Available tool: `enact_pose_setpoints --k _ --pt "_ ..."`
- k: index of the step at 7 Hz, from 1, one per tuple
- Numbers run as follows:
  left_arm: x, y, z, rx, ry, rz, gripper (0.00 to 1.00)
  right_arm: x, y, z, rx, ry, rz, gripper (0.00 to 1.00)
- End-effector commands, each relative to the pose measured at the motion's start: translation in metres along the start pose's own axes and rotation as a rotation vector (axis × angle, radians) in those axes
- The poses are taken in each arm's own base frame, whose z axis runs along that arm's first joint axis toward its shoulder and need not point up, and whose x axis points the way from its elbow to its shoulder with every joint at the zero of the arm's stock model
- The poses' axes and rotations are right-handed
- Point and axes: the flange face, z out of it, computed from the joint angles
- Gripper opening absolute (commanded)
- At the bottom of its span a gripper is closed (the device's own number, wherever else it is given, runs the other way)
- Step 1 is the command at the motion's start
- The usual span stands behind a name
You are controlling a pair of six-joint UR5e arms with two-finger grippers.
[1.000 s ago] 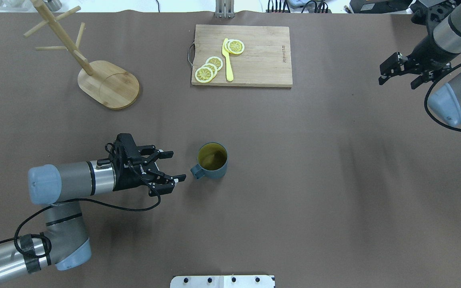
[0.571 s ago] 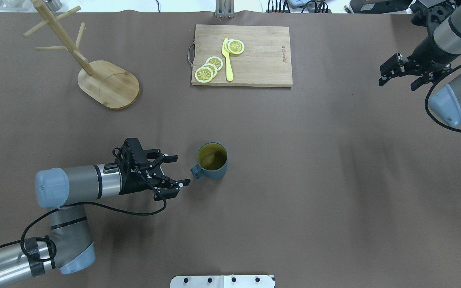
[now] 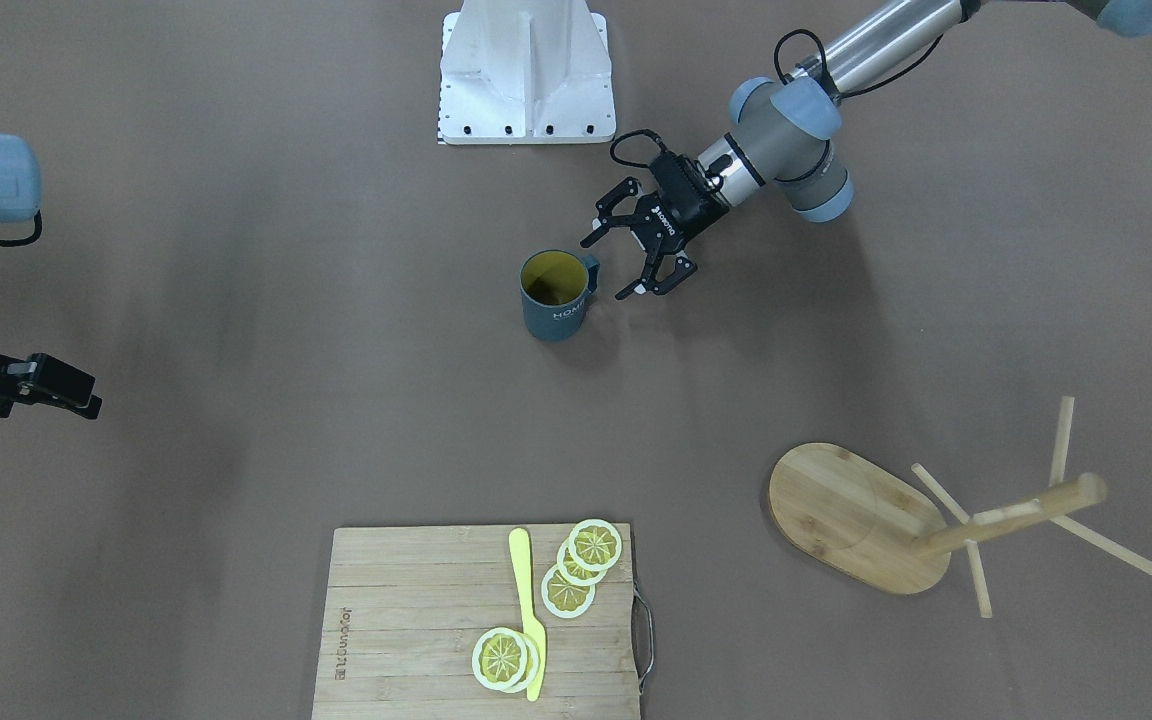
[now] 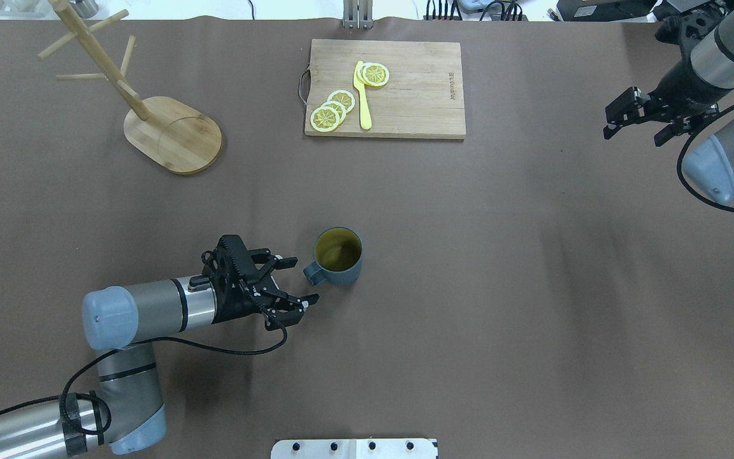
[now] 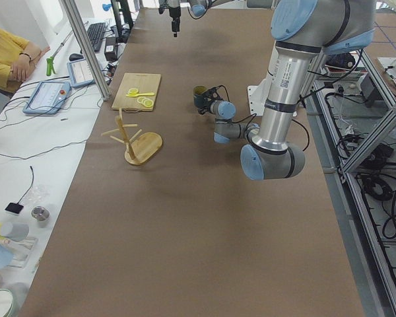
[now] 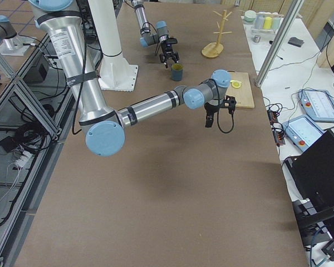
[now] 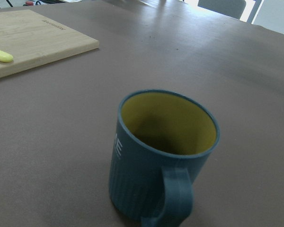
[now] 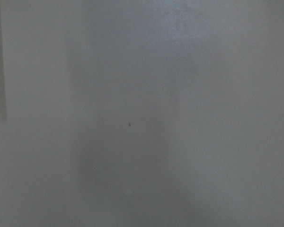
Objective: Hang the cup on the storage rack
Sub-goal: 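Move the left gripper to the mug handle and grasp it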
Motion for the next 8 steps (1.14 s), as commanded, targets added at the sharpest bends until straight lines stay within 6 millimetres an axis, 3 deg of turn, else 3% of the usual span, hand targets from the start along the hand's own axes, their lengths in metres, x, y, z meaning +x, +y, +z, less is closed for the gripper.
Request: enact_pose_setpoints --k 1,2,3,4,6,7,8 --pt "0.006 0.002 0.01 -0.012 -0.021 0.0 0.77 -0.001 0.0 -0.001 0.001 -0.002 -0.002 1.0" --pt "0.008 0.003 0.01 -0.014 -0.019 0.017 0.6 -0.001 0.0 -0.001 0.001 -0.002 -0.002 1.0" --pt "0.008 0.006 0.01 -0.022 -0.018 0.017 0.35 0.0 0.0 0.0 0.0 -0.001 -0.001 1.0" --pt "0.011 0.011 0.006 -0.046 0.014 0.01 0.0 0.002 0.002 0.0 -0.001 0.0 0.0 1.0" --pt "0.012 0.007 0.004 -0.059 0.05 -0.002 0.0 0.001 0.005 -0.003 -0.001 -0.009 -0.004 1.0" --pt "0.004 -0.007 -0.001 -0.033 0.037 -0.004 0.0 0.0 0.005 -0.004 0.0 -0.01 -0.006 1.0" --pt "-0.024 -0.028 -0.011 0.008 0.004 -0.053 0.0 -0.001 0.005 -0.004 0.007 -0.016 -0.014 1.0"
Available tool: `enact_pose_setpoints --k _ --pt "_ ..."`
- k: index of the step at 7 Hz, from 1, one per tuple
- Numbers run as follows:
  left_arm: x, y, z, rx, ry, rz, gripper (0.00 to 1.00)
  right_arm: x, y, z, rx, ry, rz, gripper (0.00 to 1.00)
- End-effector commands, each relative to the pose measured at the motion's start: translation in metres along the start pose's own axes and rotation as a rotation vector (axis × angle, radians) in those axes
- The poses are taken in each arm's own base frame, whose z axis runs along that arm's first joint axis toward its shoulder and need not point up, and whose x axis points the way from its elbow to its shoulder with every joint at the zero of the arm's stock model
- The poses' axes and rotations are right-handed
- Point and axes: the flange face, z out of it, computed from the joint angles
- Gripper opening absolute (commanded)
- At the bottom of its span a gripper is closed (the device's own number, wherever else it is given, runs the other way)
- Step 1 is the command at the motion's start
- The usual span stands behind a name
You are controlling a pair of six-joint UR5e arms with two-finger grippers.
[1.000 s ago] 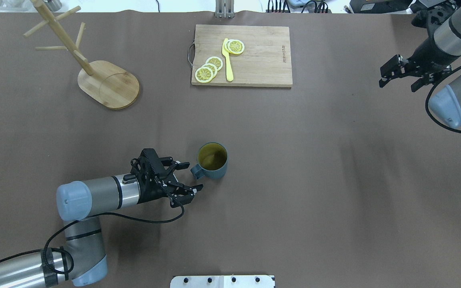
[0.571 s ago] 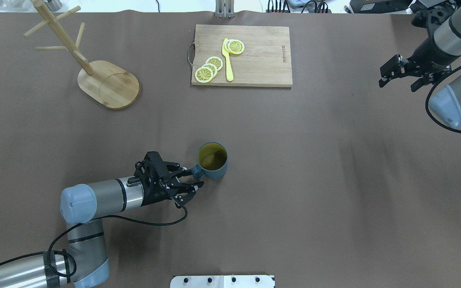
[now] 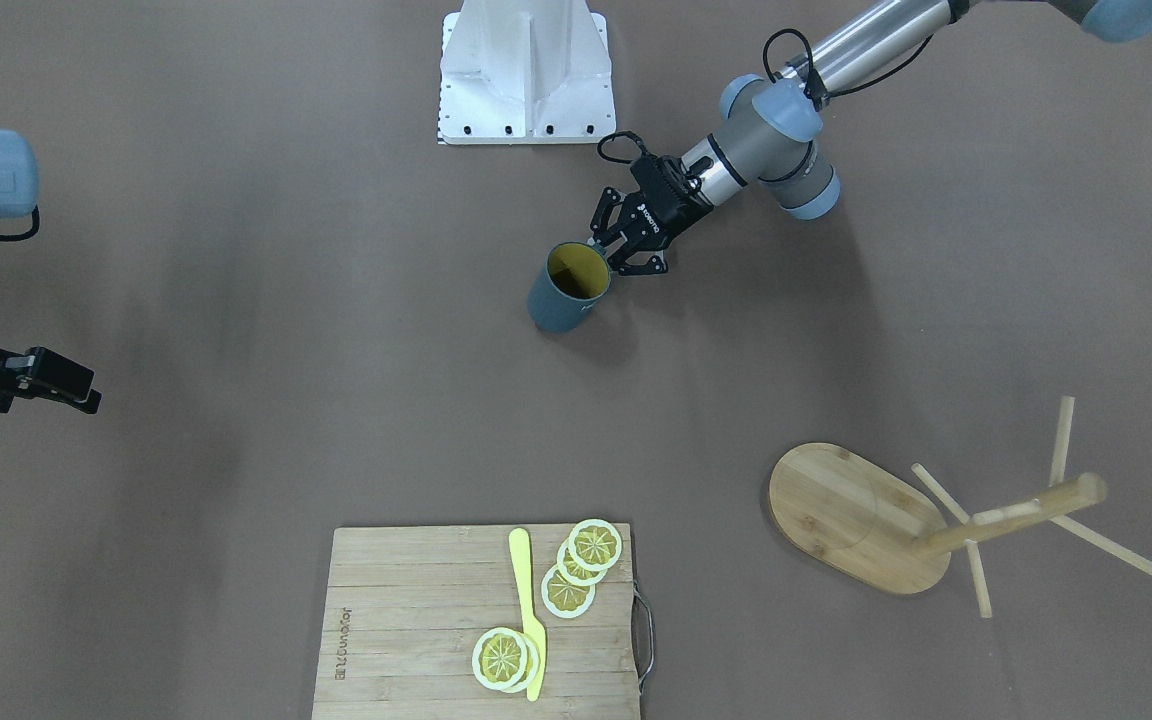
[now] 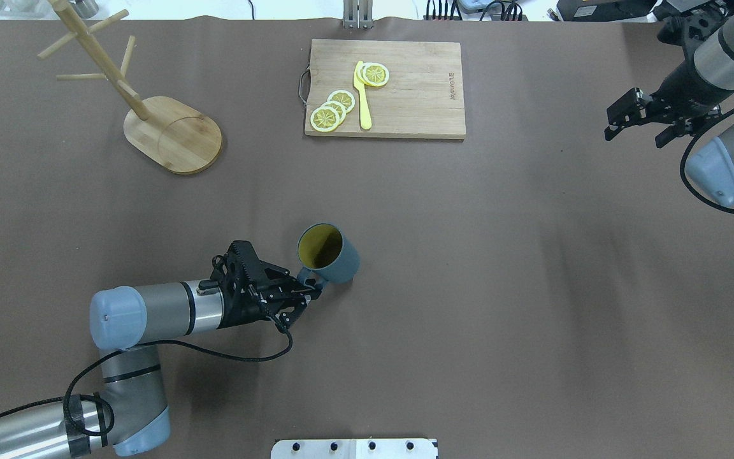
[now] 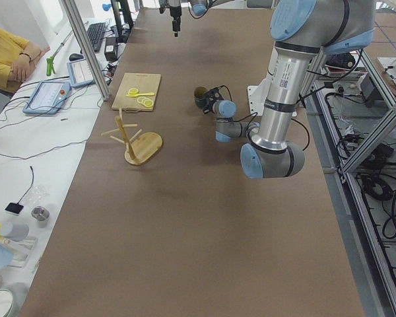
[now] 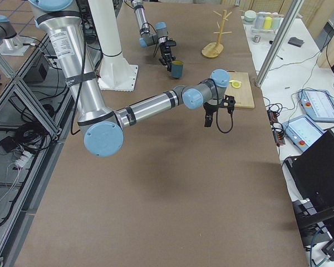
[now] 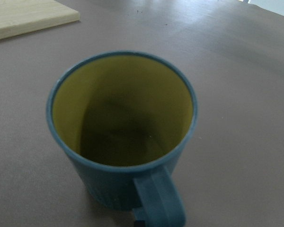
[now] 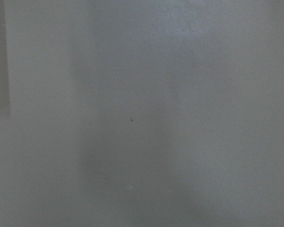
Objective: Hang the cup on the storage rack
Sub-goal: 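Lift the mug with the left gripper toward the wooden mug tree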
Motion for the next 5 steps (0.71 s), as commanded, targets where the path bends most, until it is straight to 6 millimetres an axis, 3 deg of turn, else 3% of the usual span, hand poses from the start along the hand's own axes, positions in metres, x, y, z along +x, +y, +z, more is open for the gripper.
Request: enact_pose_setpoints --k 1,4,5 --pt "-0.042 -0.046 -0.026 0.092 -0.049 -0.115 0.0 0.003 0.002 0.001 0.015 -0.014 -0.02 1.0" --pt "-0.138 -0.114 -0.089 0.25 -0.118 -0.513 0.0 0.003 0.003 0.0 0.025 -0.021 -0.035 1.0" --pt "-0.158 -0.13 -0.11 0.266 -0.057 -0.752 0.0 0.002 0.003 -0.001 0.027 -0.022 -0.037 1.0"
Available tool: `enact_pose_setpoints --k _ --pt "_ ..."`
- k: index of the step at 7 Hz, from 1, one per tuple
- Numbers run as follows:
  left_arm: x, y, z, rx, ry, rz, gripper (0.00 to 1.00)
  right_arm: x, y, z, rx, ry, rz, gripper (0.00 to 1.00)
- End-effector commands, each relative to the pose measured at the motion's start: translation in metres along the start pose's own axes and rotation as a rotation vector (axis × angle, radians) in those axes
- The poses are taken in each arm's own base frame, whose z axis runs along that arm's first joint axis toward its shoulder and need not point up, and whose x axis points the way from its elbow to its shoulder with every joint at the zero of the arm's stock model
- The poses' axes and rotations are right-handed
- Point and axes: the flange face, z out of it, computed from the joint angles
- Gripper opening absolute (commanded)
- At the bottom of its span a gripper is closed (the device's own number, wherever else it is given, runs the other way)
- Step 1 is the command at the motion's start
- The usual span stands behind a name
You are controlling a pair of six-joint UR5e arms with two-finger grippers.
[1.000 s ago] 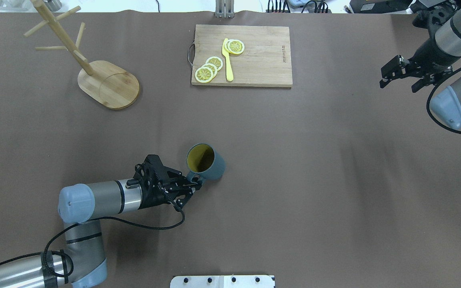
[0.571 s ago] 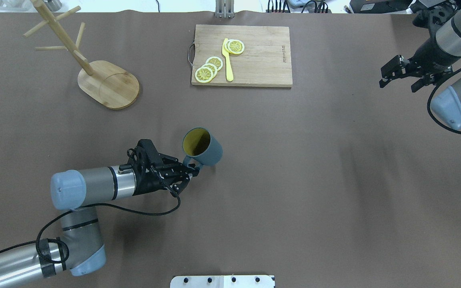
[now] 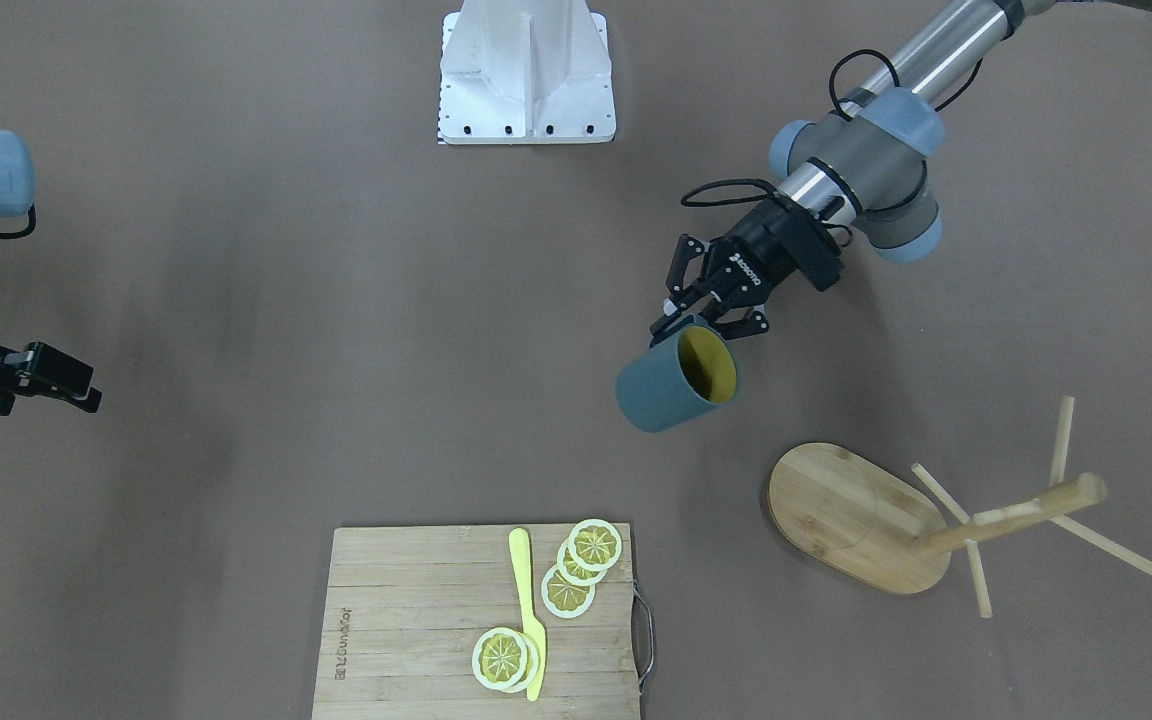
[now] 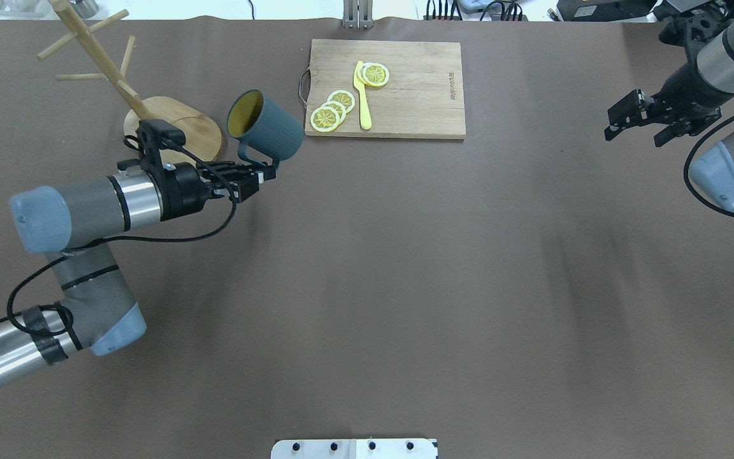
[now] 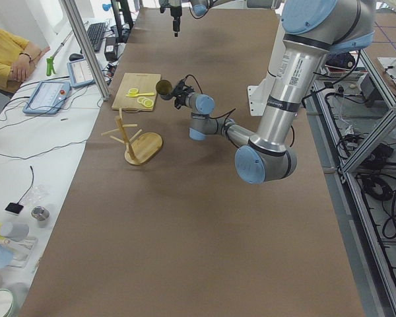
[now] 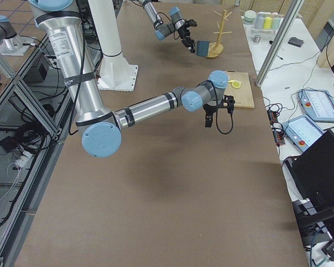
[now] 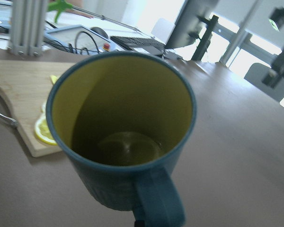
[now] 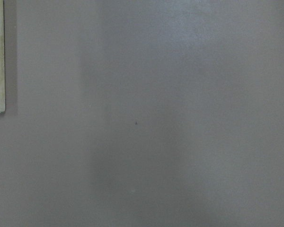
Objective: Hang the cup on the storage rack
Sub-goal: 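Lift the mug with the left gripper toward the wooden mug tree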
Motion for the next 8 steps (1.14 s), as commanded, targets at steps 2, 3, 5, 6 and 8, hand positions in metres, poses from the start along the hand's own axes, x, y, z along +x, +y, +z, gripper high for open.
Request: enact_pose_setpoints --k 2,3,5,6,8 --pt "-0.038 -0.055 -0.033 0.06 0.087 -0.487 0.0 -0.003 -0.001 -0.002 0.005 -0.002 -0.008 1.0" --pt "-0.048 -0.063 -0.042 0.079 0.129 -0.663 0.0 -0.003 -0.001 -0.002 0.006 -0.003 -0.007 1.0" --pt "-0.06 -0.072 -0.048 0.173 0.259 -0.894 0.0 -0.006 -0.001 -0.004 0.009 -0.006 -0.002 1.0" --pt "-0.067 -0.078 -0.044 0.232 0.323 -0.963 0.0 -0.008 -0.001 -0.005 0.012 -0.008 -0.005 1.0" --pt "-0.066 -0.09 -0.045 0.326 0.395 -1.083 0.0 -0.011 -0.001 -0.008 0.021 -0.014 -0.013 1.0"
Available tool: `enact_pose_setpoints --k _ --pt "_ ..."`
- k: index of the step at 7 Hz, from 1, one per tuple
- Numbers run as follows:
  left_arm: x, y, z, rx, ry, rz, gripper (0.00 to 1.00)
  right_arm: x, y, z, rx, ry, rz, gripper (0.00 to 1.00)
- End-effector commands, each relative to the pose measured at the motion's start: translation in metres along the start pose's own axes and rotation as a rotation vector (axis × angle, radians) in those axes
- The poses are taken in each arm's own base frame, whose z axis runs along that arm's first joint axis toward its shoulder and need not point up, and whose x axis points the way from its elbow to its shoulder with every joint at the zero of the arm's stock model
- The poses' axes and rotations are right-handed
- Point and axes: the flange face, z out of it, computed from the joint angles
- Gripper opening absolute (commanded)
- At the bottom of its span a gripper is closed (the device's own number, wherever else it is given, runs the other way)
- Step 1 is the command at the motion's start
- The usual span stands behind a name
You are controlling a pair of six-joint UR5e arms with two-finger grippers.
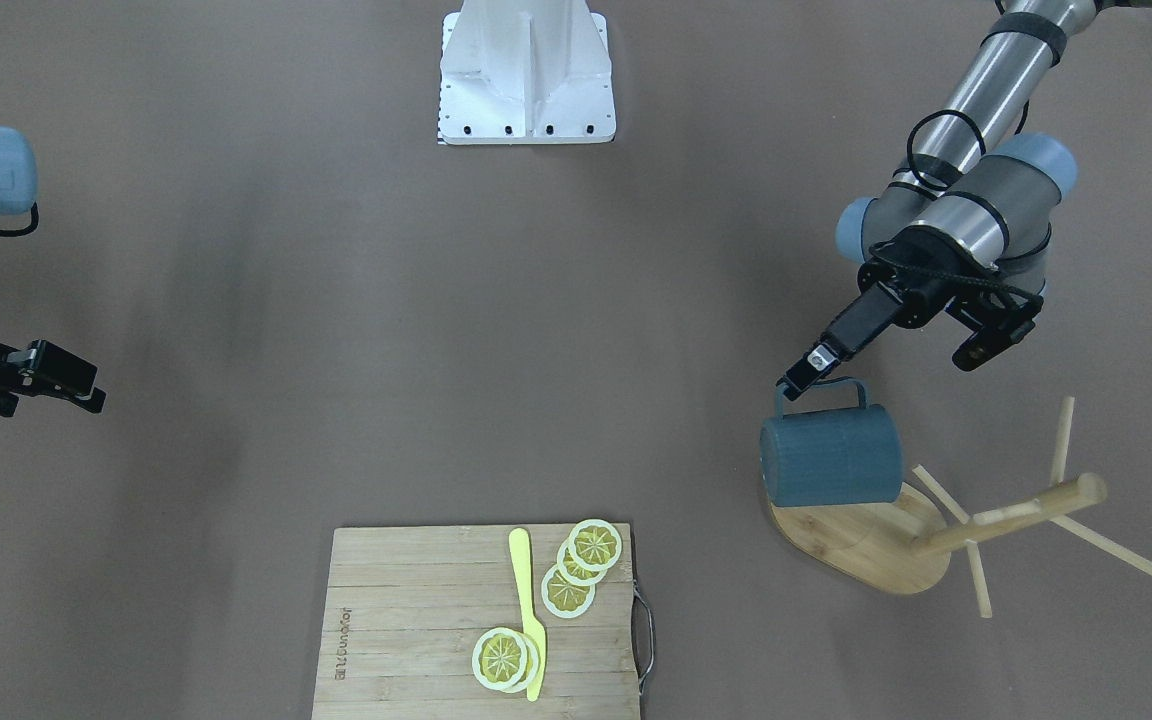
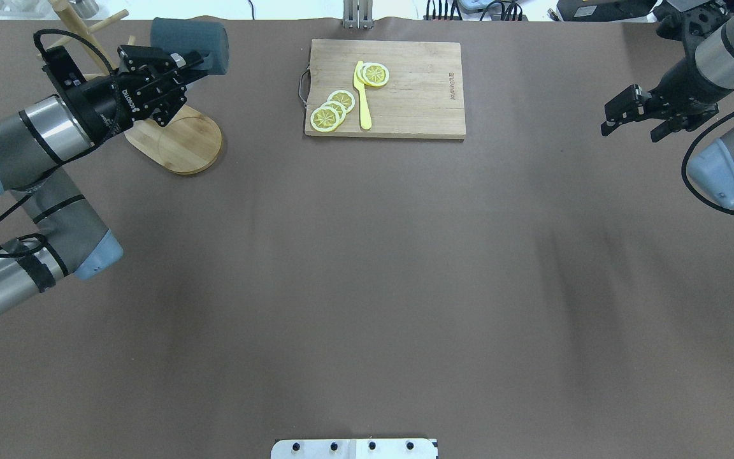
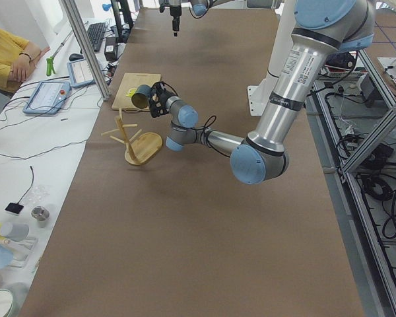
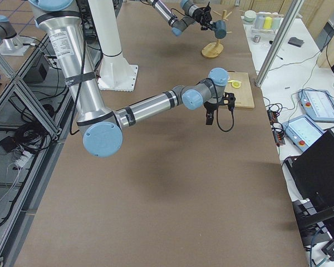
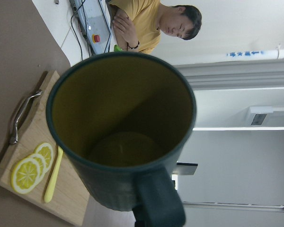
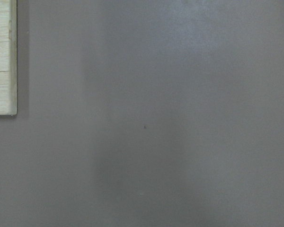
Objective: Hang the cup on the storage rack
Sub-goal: 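Lift the mug with the left gripper toward the wooden mug tree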
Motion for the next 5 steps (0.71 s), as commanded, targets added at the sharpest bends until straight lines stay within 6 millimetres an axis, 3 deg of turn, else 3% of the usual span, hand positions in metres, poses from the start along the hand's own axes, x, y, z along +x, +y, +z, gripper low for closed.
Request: enact_pose_setpoints --k 1,5 --pt "0.007 -0.008 -0.002 0.054 0.084 -0.098 0.0 -0.003 0.0 -0.002 0.004 -0.004 -0.005 1.0" --pt "0.01 -0.027 -0.009 0.15 0.161 -0.228 0.0 -0.006 0.0 -0.005 0.012 -0.004 -0.01 1.0"
